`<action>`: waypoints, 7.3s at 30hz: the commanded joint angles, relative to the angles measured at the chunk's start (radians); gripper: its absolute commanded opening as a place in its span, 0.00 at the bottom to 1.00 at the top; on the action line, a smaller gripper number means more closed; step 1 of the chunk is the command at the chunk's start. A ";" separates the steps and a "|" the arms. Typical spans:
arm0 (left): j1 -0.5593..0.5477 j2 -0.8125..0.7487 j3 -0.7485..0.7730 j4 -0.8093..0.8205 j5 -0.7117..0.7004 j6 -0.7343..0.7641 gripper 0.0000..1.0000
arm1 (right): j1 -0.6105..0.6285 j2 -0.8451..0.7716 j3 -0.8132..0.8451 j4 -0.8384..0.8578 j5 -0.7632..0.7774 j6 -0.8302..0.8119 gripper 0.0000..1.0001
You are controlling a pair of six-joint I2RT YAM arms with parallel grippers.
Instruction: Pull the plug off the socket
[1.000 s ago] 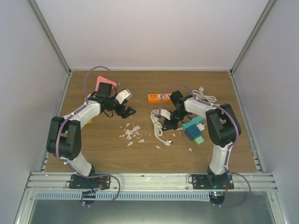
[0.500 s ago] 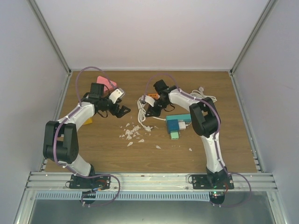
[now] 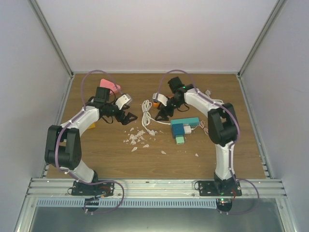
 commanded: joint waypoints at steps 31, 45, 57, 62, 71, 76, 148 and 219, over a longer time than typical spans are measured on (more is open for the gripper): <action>-0.249 0.063 -0.090 0.008 -0.056 0.090 0.85 | -0.405 -0.148 -0.294 -0.224 0.129 -0.445 0.17; -0.235 0.043 -0.039 0.002 -0.004 0.113 0.87 | -0.428 -0.007 -0.278 -0.537 -0.239 -0.531 0.13; -0.236 0.046 0.029 0.042 -0.061 0.131 0.89 | -0.521 0.104 -0.221 -0.436 -0.231 -0.395 0.27; -0.236 0.061 0.048 0.044 -0.057 0.124 0.90 | -0.522 0.102 -0.199 -0.362 -0.194 -0.334 0.39; -0.236 0.062 0.061 0.036 -0.056 0.123 0.90 | -0.522 0.115 -0.202 -0.219 -0.095 -0.250 0.60; -0.236 0.062 0.051 0.037 -0.059 0.128 0.90 | -0.513 0.113 -0.197 -0.247 -0.134 -0.320 0.46; -0.085 -0.046 0.010 0.077 -0.010 0.016 0.99 | 0.010 -0.498 -0.693 0.503 -0.085 0.050 1.00; -0.328 -0.041 -0.214 0.305 0.090 0.208 0.38 | 0.120 -0.359 -0.784 0.777 -0.255 0.019 0.82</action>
